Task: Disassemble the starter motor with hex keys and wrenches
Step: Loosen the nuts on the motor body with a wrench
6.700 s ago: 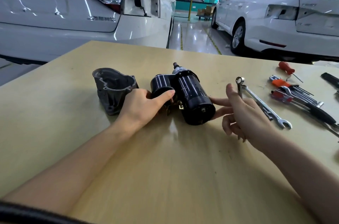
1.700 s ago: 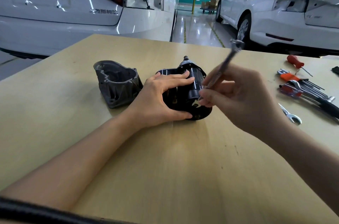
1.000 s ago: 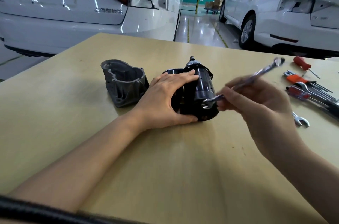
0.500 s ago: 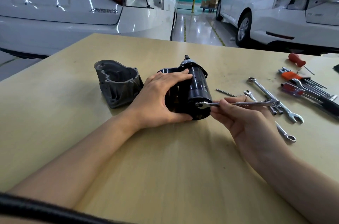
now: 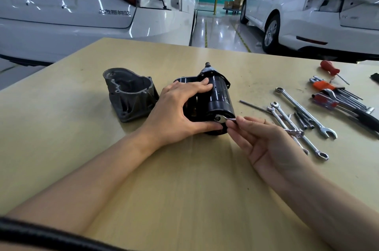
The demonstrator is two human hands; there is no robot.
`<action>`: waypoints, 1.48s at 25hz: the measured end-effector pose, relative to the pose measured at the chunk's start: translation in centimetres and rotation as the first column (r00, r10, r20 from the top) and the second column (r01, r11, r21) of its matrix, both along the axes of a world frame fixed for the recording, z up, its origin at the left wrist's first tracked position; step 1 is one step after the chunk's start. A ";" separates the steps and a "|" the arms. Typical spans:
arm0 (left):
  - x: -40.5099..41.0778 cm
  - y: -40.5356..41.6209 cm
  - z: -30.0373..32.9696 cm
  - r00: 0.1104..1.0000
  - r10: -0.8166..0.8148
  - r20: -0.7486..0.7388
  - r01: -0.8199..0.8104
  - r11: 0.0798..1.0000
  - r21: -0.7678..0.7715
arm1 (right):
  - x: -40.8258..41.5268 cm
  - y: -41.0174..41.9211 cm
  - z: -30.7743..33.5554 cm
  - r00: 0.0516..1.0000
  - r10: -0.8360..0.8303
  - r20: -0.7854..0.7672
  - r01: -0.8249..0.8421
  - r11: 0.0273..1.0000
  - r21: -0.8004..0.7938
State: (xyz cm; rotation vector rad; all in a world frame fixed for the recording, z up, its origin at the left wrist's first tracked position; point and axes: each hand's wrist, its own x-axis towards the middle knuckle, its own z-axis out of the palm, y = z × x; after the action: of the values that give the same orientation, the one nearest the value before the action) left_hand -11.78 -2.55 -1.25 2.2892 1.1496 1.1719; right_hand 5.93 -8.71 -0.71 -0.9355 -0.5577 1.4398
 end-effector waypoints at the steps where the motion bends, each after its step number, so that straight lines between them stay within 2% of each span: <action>1: 0.0 0.0 0.0 1.000 -0.008 0.005 0.008 1.000 -0.003 | 0.0 0.0 0.0 1.000 0.004 -0.004 -0.004 1.000 -0.008; 6: -0.2 0.1 0.1 0.999 -0.018 0.028 0.019 0.999 -0.032 | 0.0 0.1 -0.1 0.997 -0.015 0.069 0.011 0.999 0.053; 9: -0.1 0.0 0.1 0.999 -0.009 0.034 0.011 0.999 -0.053 | 0.0 0.0 0.4 0.958 -0.087 0.275 0.017 0.969 0.245; 12: 0.0 -0.1 0.1 0.999 0.001 0.054 0.002 0.998 -0.065 | 0.1 0.3 1.4 0.869 -0.158 0.470 -0.039 0.923 0.383; 14: -0.1 0.0 0.0 0.998 0.006 0.070 -0.002 0.998 -0.063 | -0.3 0.6 1.9 0.731 -0.248 0.635 -0.120 0.870 0.478; 15: -0.1 0.1 -0.1 0.998 0.004 0.070 0.000 0.998 -0.062 | -0.7 0.6 2.1 0.626 -0.316 0.713 -0.169 0.838 0.519; 18: -0.2 0.3 -0.2 0.999 -0.023 0.038 0.025 0.998 -0.053 | -2.0 0.6 3.1 0.225 -0.560 0.797 -0.385 0.701 0.601; 20: -0.5 0.6 -0.2 0.998 -0.057 0.032 0.059 0.995 -0.081 | -3.2 0.8 3.8 0.054 -0.580 0.813 -0.526 0.676 0.517; 22: -0.6 0.9 -0.4 0.996 -0.084 0.001 0.084 0.993 -0.080 | -4.2 0.9 3.9 -0.111 -0.521 0.846 -0.602 0.713 0.360; 23: -0.5 1.0 -0.5 0.996 -0.087 -0.018 0.085 0.994 -0.066 | -4.5 0.9 3.6 -0.179 -0.510 0.841 -0.625 0.719 0.304; 24: -0.5 1.0 -0.5 0.996 -0.081 -0.022 0.080 0.995 -0.055 | -4.7 0.9 3.3 -0.208 -0.522 0.827 -0.644 0.709 0.286; 27: -0.5 1.0 -0.5 0.997 -0.072 -0.010 0.071 0.996 -0.050 | -4.8 0.7 3.2 -0.246 -0.552 0.797 -0.688 0.678 0.257; 28: -0.6 0.9 -0.4 0.997 -0.078 -0.019 0.077 0.996 -0.049 | -4.5 0.6 3.2 -0.220 -0.567 0.793 -0.692 0.664 0.283; 29: -0.7 0.8 -0.4 0.996 -0.086 -0.029 0.084 0.995 -0.053 | -4.2 0.4 3.0 -0.123 -0.588 0.799 -0.668 0.645 0.372; 31: -0.7 0.6 -0.2 0.996 -0.082 -0.029 0.081 0.995 -0.054 | -3.1 -0.1 2.6 0.237 -0.599 0.765 -0.471 0.618 0.629; 32: -0.6 0.5 -0.2 0.997 -0.069 -0.019 0.068 0.996 -0.055 | -2.3 -0.3 2.4 0.415 -0.542 0.730 -0.328 0.660 0.676; 33: -0.6 0.4 -0.1 0.999 -0.054 -0.008 0.053 0.997 -0.063 | -1.5 -0.4 2.2 0.584 -0.444 0.680 -0.193 0.737 0.648; 34: -0.5 0.3 -0.1 0.999 -0.045 -0.001 0.045 0.996 -0.072 | -0.7 -0.6 1.9 0.710 -0.343 0.615 -0.094 0.820 0.565; 35: -0.5 0.2 0.0 0.999 -0.042 0.004 0.042 0.996 -0.074 | 0.1 -0.7 1.6 0.783 -0.274 0.559 -0.024 0.884 0.467; 37: -0.5 0.1 0.0 0.999 -0.036 0.008 0.036 0.997 -0.071 | 1.0 -0.5 1.0 0.857 -0.190 0.479 0.060 0.960 0.274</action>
State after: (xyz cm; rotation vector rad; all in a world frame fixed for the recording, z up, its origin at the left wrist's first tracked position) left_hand -12.30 -2.44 -1.24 2.2414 1.1243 1.1070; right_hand 6.94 -9.21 0.27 -1.1234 -1.0212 0.9694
